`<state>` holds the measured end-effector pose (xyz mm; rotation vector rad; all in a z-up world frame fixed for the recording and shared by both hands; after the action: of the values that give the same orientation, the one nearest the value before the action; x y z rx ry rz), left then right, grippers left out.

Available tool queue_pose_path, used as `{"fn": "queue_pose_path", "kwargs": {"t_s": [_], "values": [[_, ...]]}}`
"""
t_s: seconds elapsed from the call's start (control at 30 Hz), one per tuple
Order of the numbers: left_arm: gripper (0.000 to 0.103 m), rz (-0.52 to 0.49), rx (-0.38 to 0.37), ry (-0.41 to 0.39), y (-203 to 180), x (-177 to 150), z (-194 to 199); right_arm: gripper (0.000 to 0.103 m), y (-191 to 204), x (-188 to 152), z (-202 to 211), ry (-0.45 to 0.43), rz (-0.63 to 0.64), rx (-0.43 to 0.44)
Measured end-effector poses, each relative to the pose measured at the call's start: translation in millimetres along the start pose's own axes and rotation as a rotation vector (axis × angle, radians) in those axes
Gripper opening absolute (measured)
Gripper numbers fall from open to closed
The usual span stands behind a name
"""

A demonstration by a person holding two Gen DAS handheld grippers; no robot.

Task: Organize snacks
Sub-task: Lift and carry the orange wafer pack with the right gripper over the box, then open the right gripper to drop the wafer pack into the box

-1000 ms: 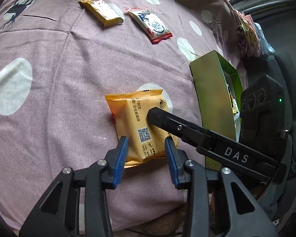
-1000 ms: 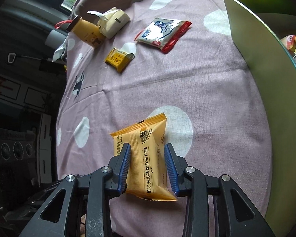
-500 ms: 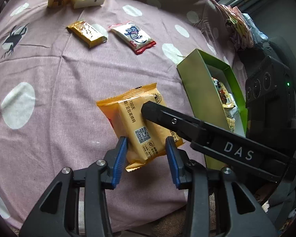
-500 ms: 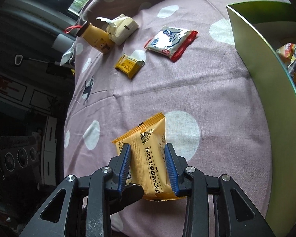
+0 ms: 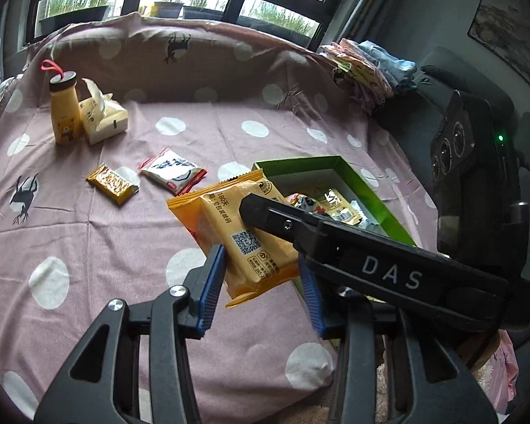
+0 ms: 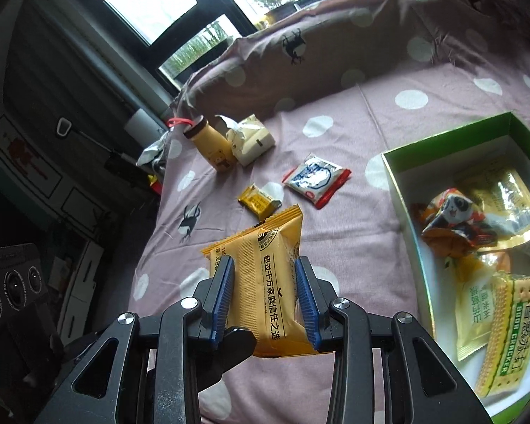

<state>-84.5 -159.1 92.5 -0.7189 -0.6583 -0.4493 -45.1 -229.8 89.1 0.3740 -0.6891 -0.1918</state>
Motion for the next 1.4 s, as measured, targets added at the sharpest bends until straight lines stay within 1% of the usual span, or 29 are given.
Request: {"fn": "queue_pose_path", "kwargs": {"t_s": [0.17, 0.3, 0.43, 0.57, 0.73, 0.83, 0.97, 1.13, 1.2, 1.3, 1.4], "values": [[0.041, -0.087, -0.048, -0.027, -34.2, 12.5, -5.0, 0.038, -22.1, 12.7, 34.5, -0.09, -0.03, -0.011], [0.041, -0.147, -0.082, -0.024, -58.3, 17.8, -16.7, 0.038, -41.3, 19.4, 54.9, -0.143, -0.054, -0.052], [0.041, -0.166, -0.137, -0.011, -80.2, 21.1, -35.7, 0.039, -66.9, 24.4, 70.8, -0.181, -0.091, -0.111], [0.041, -0.179, -0.196, 0.022, -101.3, 20.8, -61.4, 0.039, -98.7, 26.6, 83.5, -0.203, -0.132, -0.176], [0.041, -0.158, -0.239, 0.088, -120.2, 14.8, -100.0, 0.039, -145.8, 25.5, 84.9, -0.175, -0.229, -0.237], [0.041, -0.149, -0.265, 0.133, -126.9, 9.0, -120.1, 0.039, -167.4, 21.1, 83.0, -0.148, -0.257, -0.28], [0.041, -0.111, -0.293, 0.186, -130.1, 0.1, -141.8, 0.039, -190.7, 15.0, 76.7, -0.108, -0.296, -0.324], [0.04, -0.033, -0.341, 0.264, -127.9, -13.0, -162.3, 0.039, -208.6, 6.9, 67.1, -0.051, -0.307, -0.4], [0.04, -0.001, -0.348, 0.286, -126.4, -16.6, -168.2, 0.039, -213.8, 4.6, 62.4, -0.031, -0.31, -0.438], [0.04, 0.034, -0.352, 0.306, -122.7, -20.8, -173.1, 0.039, -218.6, 0.5, 54.6, 0.006, -0.311, -0.466], [0.041, 0.08, -0.375, 0.327, -119.7, -23.5, -173.6, 0.039, -220.6, -2.1, 50.9, 0.028, -0.311, -0.484]]}}
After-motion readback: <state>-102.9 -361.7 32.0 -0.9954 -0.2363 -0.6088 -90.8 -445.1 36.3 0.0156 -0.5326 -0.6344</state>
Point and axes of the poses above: each gripper's, at about its wrist camera, not at the fingertips, and z roughly against the way its jaws point, y to its left, x to its top, the point moved 8 cm from there along -z, roughly the way its jaws point, and after that the axes turned 12 degrees about -x, right-handed, at the moved point
